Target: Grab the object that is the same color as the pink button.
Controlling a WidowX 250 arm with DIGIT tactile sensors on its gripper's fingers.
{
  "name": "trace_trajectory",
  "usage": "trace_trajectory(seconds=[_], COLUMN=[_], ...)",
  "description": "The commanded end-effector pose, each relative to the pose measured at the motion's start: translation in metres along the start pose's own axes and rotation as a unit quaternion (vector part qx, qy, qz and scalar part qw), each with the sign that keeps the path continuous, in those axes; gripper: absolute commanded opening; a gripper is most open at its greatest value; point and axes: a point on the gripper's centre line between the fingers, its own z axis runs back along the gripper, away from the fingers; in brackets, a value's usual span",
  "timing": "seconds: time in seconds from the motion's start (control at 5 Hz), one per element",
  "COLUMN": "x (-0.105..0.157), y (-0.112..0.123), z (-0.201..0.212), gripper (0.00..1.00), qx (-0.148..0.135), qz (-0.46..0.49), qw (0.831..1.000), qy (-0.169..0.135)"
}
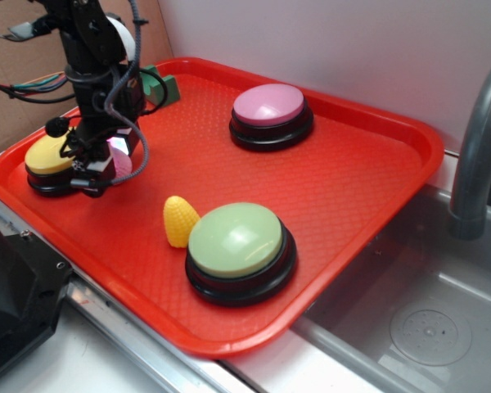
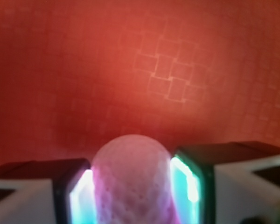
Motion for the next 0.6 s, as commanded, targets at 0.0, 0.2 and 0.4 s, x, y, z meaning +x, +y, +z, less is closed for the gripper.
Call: trace_trajectory(seconds=[0.0, 0.2, 0.4], x=[0.009, -0.01, -0.027], y=[0.028, 0.029, 0.036], z=[0.111, 0.159, 0.207], gripper=[0.0, 0.0, 0.0], qx=[-0.006, -0.026, -0.043], qz=[0.245, 0.363, 0.477], qw=[0.967, 0.925, 0.874], qy=[-0.072, -0.107, -0.087])
